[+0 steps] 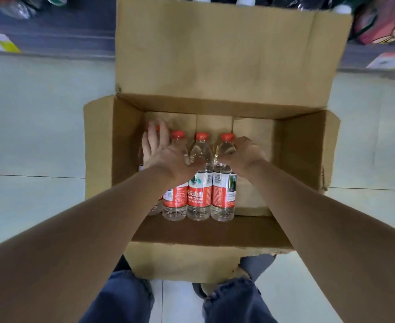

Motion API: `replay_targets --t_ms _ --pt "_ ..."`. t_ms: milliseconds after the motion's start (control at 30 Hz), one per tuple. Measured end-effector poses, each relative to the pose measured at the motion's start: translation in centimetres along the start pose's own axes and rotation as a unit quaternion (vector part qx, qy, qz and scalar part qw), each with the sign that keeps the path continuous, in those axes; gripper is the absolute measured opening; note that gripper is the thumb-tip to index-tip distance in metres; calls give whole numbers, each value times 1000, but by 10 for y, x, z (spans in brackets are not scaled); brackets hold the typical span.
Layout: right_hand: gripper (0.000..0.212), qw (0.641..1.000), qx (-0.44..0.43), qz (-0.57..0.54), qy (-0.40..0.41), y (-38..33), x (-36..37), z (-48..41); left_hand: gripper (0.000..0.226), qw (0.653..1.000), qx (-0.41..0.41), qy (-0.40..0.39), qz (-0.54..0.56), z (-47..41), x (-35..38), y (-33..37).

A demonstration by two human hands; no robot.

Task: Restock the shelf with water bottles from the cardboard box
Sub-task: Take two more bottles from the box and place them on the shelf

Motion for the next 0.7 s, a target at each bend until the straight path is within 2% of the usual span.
replay_targets --t_ms 67,100,200,300,367,433,500,600,667,700 --pt "45 1000 3 -17 16 5 4 -10 95 1000 11 7 -11 -4 12 3" --pt "51 1000 9 -22 20 9 7 -13 102 1000 14 3 -14 -6 17 5" --pt "96 999 17 -32 32 15 15 -18 117 999 -12 -14 -27 -11 23 13" --pt "104 998 21 -44 29 20 21 -22 118 998 -37 -8 -44 -12 26 19" --pt "113 998 10 -66 21 30 27 -30 110 998 -65 4 7 -7 29 21" --pt "106 994 5 -108 20 24 17 -10 98 993 -91 30 74 5 29 26" --pt "82 981 9 -194 20 27 7 9 87 984 -98 75 127 24 27 34" --pt "67 955 -25 -295 -11 41 -5 30 85 970 -75 132 188 51 28 42" --pt "64 948 -44 -315 2 49 -10 40 86 950 -57 114 284 62 35 46" --pt "63 947 -50 -317 13 53 -13 45 85 926 -63 95 359 68 38 48"
Point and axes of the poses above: each hand's wrist, its own z-axis away from the middle knuckle, its own x-axis out of the palm, y = z × x, the point moved 4 cm from there along -z, towards the middle knuckle, and after that the axes turned 7 degrees about y, right-handed, at the moved point
